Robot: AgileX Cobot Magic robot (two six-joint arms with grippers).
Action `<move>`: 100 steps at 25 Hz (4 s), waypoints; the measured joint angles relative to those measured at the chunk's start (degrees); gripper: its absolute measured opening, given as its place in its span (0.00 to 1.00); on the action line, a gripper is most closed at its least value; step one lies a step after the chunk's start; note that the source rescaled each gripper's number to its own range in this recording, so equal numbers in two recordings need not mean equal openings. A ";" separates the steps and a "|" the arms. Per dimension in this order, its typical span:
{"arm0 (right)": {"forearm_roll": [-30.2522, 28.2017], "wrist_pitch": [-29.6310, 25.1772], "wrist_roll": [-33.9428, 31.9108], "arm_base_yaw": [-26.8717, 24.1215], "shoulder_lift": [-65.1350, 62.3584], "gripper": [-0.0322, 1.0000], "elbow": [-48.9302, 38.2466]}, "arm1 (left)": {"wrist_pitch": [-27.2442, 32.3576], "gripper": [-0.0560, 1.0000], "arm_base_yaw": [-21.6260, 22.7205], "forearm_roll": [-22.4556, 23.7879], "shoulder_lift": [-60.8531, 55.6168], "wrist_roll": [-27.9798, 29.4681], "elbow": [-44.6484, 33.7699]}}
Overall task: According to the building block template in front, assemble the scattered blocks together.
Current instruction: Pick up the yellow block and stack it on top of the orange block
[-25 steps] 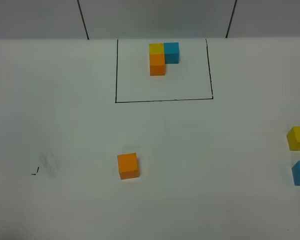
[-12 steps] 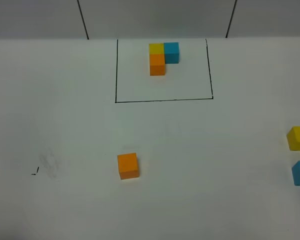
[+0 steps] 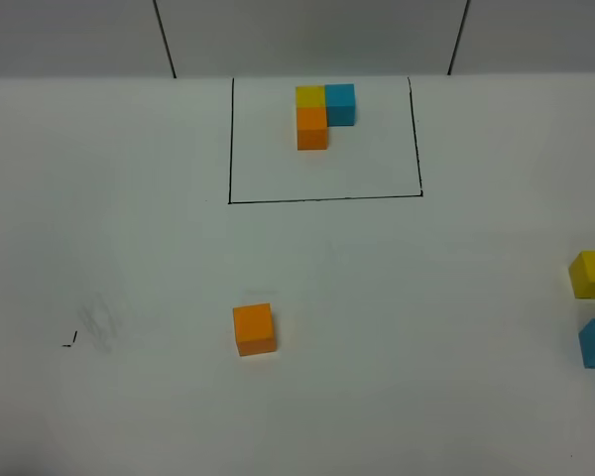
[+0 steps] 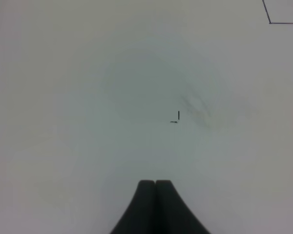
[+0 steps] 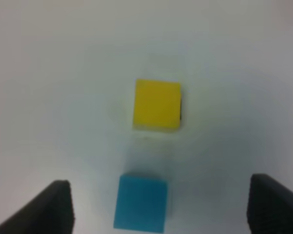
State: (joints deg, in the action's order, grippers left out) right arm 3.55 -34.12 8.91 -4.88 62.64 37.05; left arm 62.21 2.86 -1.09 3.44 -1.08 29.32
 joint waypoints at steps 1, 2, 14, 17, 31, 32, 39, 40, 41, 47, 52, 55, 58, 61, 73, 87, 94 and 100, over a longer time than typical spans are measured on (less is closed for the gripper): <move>0.27 1.06 0.00 0.00 1.43 0.97 0.00 | 0.00 0.05 0.00 0.00 0.00 0.00 0.00; 0.39 2.04 0.00 0.00 2.61 0.97 0.00 | 0.00 0.05 0.00 0.00 0.00 0.00 0.00; 2.25 13.86 0.88 0.00 19.25 0.97 0.07 | 0.00 0.05 0.00 -0.05 0.00 0.00 0.00; 2.25 17.28 1.69 0.00 22.19 0.96 0.07 | 0.00 0.05 0.00 -0.05 0.00 0.00 0.00; -0.46 27.24 2.11 0.00 31.16 0.96 0.14 | 0.00 0.05 0.00 -0.05 0.00 0.00 0.00; -0.64 27.45 2.11 0.00 31.86 0.96 0.14 | 0.00 0.05 0.00 -0.05 0.00 0.00 0.00; -1.03 30.40 2.11 0.00 36.80 0.96 0.20 | 0.00 0.05 0.00 -0.05 0.00 0.00 0.00; -1.03 31.02 2.11 0.00 37.25 0.95 0.20 | 0.00 0.05 0.00 -0.05 0.00 0.00 0.00; -1.03 31.65 2.11 0.00 37.57 0.94 0.20 | 0.00 0.05 0.00 -0.05 0.00 0.00 0.00; -1.03 34.12 2.15 0.00 37.70 0.70 0.20 | 0.00 0.05 0.00 -0.05 0.00 0.00 0.00; -1.03 34.64 2.15 0.00 37.70 0.62 0.20 | 0.00 0.05 0.00 -0.05 0.00 0.00 0.00; -1.03 34.12 2.23 0.00 37.70 0.62 0.20 | 0.00 0.05 0.00 -0.05 0.00 0.00 0.00; -1.03 34.51 2.49 0.00 37.70 0.62 0.20 | 0.00 0.05 0.00 -0.05 0.00 0.00 0.00; -1.03 34.74 2.28 0.00 37.70 0.62 0.20 | 0.00 0.05 0.00 -0.05 0.00 0.00 0.00; 2.10 34.65 1.96 0.00 37.00 0.62 0.20 | 0.00 0.05 0.00 -0.05 0.00 0.00 0.00; 8.78 11.84 0.88 3.42 14.06 0.62 8.98 | 0.00 0.05 0.00 -0.05 0.00 0.00 0.00; 9.24 11.75 -6.58 12.41 12.01 0.62 9.23 | 0.00 0.05 0.00 -0.05 0.00 0.00 0.00; 9.24 15.64 -10.33 20.75 16.00 0.62 10.40 | 0.00 0.05 0.00 -0.05 0.00 0.00 0.00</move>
State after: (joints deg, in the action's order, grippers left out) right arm 12.79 -18.48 -1.42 15.87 78.64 47.45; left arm 62.21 2.86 -1.14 3.44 -1.08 29.32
